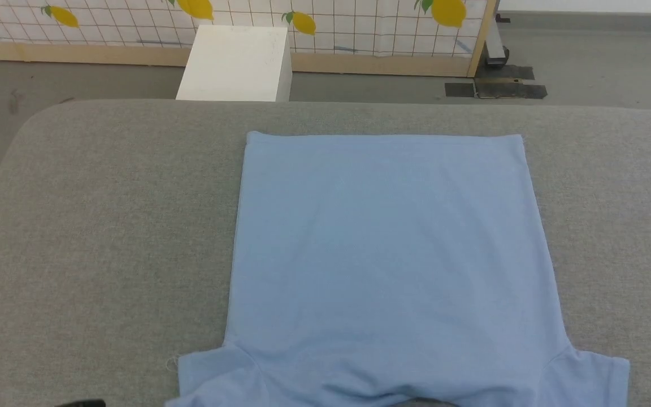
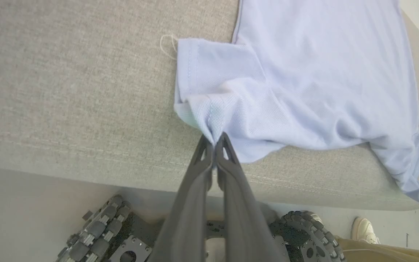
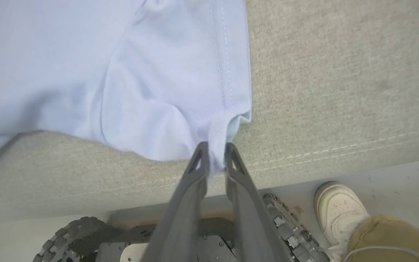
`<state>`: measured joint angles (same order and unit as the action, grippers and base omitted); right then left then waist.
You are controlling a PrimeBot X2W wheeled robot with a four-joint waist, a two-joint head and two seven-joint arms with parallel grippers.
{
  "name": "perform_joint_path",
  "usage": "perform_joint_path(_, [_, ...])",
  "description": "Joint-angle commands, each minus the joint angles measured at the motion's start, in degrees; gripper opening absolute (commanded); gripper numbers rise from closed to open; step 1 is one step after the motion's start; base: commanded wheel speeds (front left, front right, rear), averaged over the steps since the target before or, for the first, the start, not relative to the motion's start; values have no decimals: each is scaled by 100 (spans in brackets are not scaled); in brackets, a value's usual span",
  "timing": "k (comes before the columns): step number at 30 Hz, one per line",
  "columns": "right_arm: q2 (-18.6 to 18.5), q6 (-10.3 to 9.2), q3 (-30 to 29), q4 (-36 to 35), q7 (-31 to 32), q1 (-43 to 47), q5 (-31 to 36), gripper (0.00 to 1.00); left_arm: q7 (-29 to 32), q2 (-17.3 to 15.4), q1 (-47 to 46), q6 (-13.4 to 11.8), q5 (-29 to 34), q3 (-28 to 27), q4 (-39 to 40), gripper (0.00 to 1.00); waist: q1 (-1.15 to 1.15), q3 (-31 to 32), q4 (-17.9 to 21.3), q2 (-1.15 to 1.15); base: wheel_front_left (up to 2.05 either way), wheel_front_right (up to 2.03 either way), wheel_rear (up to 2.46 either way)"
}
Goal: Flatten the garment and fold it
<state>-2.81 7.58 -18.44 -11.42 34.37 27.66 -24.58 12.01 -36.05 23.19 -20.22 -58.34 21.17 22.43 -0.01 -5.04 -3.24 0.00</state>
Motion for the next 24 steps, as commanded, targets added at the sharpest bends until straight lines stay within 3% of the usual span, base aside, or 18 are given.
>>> perform_joint_path(1, [-7, -9, 25, -168, 38, -232, 41, 100, -44, 12, -193, 11, 103, -3, 94, 0, 1, -46, 8, 0, 0, 0, 0])
perform_joint_path(4, [-40, -9, -63, -674, 243, -646, 234, 100, -91, 14, -375, -30, 270, 18, 316, 0, 1, -167, -10, 0, 0, 0, 0])
perform_joint_path(10, [-707, -9, -252, -1406, 648, -2327, 688, 100, -151, 49, -765, -115, 634, 122, 785, 0, 1, -670, -159, 0, 0, 0, 0])
perform_joint_path(14, [-1170, -9, -95, -1020, 893, -3780, 841, 100, -200, 138, -1030, -96, 765, 182, 997, 0, 1, -1130, -291, 0, 0, 0, 0])
perform_joint_path(19, [-1484, -9, 189, -50, 1153, -5489, 1107, 100, -191, 178, -1477, -27, 1019, 302, 1156, 0, 1, -1749, -516, 0, 0, 0, 0])
perform_joint_path(24, [-1613, -9, 204, 952, 1335, -6608, 1452, 100, -191, 264, -1892, 70, 1246, 460, 1239, 0, 1, -2245, -784, 0, 0, 0, 0])
